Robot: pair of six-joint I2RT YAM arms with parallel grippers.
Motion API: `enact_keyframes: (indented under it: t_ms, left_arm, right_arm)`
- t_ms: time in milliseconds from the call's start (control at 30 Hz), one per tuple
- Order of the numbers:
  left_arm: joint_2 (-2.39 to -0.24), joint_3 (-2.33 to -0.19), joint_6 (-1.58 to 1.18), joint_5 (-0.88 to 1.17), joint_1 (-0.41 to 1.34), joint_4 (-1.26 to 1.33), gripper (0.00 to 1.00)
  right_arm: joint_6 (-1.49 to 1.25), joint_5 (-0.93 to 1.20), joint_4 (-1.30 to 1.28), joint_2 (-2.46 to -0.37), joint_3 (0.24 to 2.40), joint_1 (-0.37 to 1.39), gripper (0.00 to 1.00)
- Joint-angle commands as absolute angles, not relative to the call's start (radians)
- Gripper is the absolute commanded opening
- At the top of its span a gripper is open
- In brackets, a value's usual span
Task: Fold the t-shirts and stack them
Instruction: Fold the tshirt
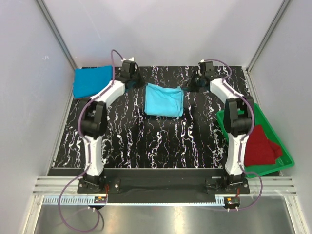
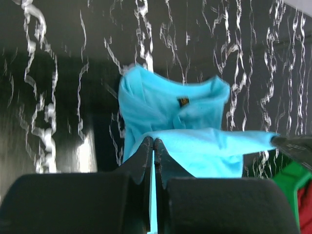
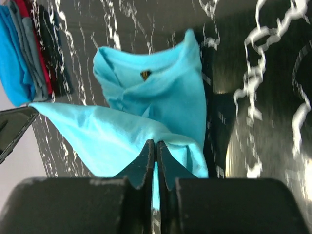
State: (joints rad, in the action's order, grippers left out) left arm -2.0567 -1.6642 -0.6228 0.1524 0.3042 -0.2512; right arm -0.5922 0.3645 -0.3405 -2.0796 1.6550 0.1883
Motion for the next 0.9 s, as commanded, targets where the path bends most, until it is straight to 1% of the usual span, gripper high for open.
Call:
enact_keyframes:
  t_ms: [0,33,67,133,167,200,233,267,300,367,433,500,567,600,667,700,733,867]
  left_arm:
    - [-2.19,-1.796,-0.6,0.228,0.272,-0.193,0.0]
    - [-2.221,-1.845,-0.603,0.23,0.265,-0.189,0.03]
    - [-2.25,-1.87,-0.604,0.235,0.255,-0.177,0.03]
    - [-2.339,-1.951,-0.618,0.248,0.239,-0.173,0.03]
    - [-2.367,-1.979,-0.624,0.27,0.226,-0.173,0.05]
    - [-2.412,-2.005,-0.632,0.284,0.218,-0.172,0.1]
    - [-2.433,-2.055,-0.634,0.293,0.213,-0.167,0.2]
    - [-2.448,-2.077,-0.63,0.314,0.203,-0.167,0.32]
    - [-2.463,-2.098,-0.618,0.325,0.198,-0.167,0.34]
    - [-2.453,-2.12,-0.603,0.333,0.183,-0.173,0.39]
    - [-2.39,-2.086,-0.562,0.313,0.173,-0.21,0.42]
    - [-2.286,-2.036,-0.494,0.233,0.167,-0.245,0.44]
    - [-2.206,-1.909,-0.466,0.198,0.167,-0.252,0.44]
    - [-2.13,-1.817,-0.456,0.201,0.169,-0.25,0.44]
    - [-2.06,-1.722,-0.457,0.256,0.175,-0.239,0.42]
    - [-2.007,-1.636,-0.446,0.261,0.186,-0.227,0.41]
    - [-1.987,-1.605,-0.44,0.255,0.213,-0.222,0.41]
    - [-1.901,-1.427,-0.485,0.336,0.248,-0.183,0.41]
  right_arm:
    - [-0.565,0.443,-0.33,-2.178,1.813,0.176,0.07]
    - [-0.561,0.454,-0.331,-2.204,1.872,0.172,0.08]
    - [-0.548,0.471,-0.331,-2.257,1.905,0.17,0.1]
    - [-0.535,0.497,-0.331,-2.314,1.971,0.167,0.11]
    - [-0.528,0.52,-0.331,-2.368,2.03,0.163,0.11]
    - [-0.525,0.526,-0.33,-2.393,2.058,0.163,0.14]
    - [-0.522,0.534,-0.333,-2.417,2.112,0.161,0.2]
    - [-0.514,0.546,-0.333,-2.459,2.135,0.16,0.28]
    - [-0.515,0.54,-0.334,-2.471,2.152,0.153,0.4]
    - [-0.517,0.528,-0.337,-2.48,2.18,0.143,0.42]
    - [-0.517,0.506,-0.362,-2.461,2.177,0.124,0.44]
    - [-0.503,0.46,-0.386,-2.399,2.152,0.114,0.45]
    - [-0.483,0.428,-0.403,-2.305,2.062,0.112,0.44]
    - [-0.479,0.434,-0.403,-2.272,2.019,0.112,0.43]
    - [-0.486,0.465,-0.399,-2.194,1.901,0.113,0.36]
    - [-0.486,0.483,-0.396,-2.171,1.86,0.114,0.35]
    - [-0.483,0.514,-0.378,-2.13,1.776,0.115,0.34]
    - [-0.463,0.572,-0.319,-2.048,1.582,0.117,0.31]
